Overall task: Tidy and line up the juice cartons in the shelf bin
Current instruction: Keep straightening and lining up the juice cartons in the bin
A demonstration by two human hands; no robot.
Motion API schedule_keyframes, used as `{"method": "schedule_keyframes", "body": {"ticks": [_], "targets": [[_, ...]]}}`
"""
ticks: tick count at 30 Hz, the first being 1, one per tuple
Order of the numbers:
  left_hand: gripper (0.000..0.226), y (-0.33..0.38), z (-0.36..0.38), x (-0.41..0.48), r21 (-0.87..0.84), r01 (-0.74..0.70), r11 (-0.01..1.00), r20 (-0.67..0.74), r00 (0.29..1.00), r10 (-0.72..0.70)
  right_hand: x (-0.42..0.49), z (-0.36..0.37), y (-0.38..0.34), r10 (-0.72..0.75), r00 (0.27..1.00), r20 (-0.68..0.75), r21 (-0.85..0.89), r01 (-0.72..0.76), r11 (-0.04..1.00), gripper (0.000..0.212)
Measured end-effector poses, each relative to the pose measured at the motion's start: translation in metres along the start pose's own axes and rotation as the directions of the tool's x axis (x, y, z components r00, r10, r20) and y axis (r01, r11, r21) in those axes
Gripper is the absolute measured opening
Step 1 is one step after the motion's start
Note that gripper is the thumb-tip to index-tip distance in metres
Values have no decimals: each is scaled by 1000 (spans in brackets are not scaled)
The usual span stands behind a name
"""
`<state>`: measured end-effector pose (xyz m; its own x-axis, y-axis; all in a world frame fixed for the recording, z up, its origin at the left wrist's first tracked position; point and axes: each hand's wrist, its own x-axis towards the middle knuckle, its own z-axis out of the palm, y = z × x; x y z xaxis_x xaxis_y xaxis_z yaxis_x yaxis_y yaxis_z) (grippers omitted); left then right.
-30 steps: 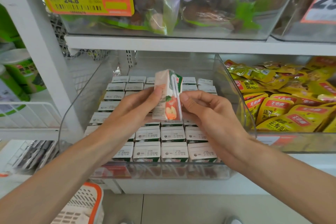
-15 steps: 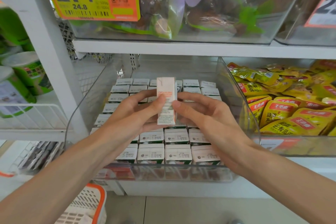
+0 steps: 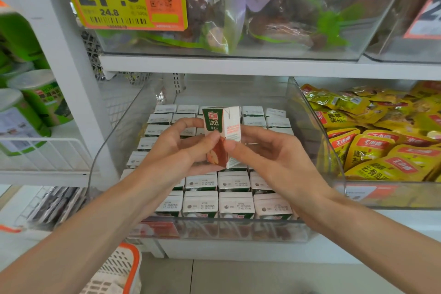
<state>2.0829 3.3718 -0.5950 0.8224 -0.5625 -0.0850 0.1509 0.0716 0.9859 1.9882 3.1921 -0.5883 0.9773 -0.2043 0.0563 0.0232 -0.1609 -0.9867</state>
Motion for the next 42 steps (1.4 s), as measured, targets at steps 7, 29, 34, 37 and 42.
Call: {"method": "schedule_keyframes", "body": {"ticks": [7,29,34,37,42], "targets": [[38,-2,1,1,-10,-2,1000,25,1000,2,2,-2,5,16,995,-99,49,-12,999,28],[45,-3,-2,2,-17,-13,1000,30,999,13,6,-6,7,90,978,-190,173,-57,983,18],[41,1,1,-2,-69,22,997,147,989,-12,6,-7,2,90,978,-186,220,-47,974,14],[38,2,2,-5,-84,49,995,168,985,-35,6,-8,1,89,985,-149,203,-58,978,23],[42,3,3,-4,-42,20,999,123,992,-14,6,-6,-1,104,992,-70,169,-91,981,24]]}}
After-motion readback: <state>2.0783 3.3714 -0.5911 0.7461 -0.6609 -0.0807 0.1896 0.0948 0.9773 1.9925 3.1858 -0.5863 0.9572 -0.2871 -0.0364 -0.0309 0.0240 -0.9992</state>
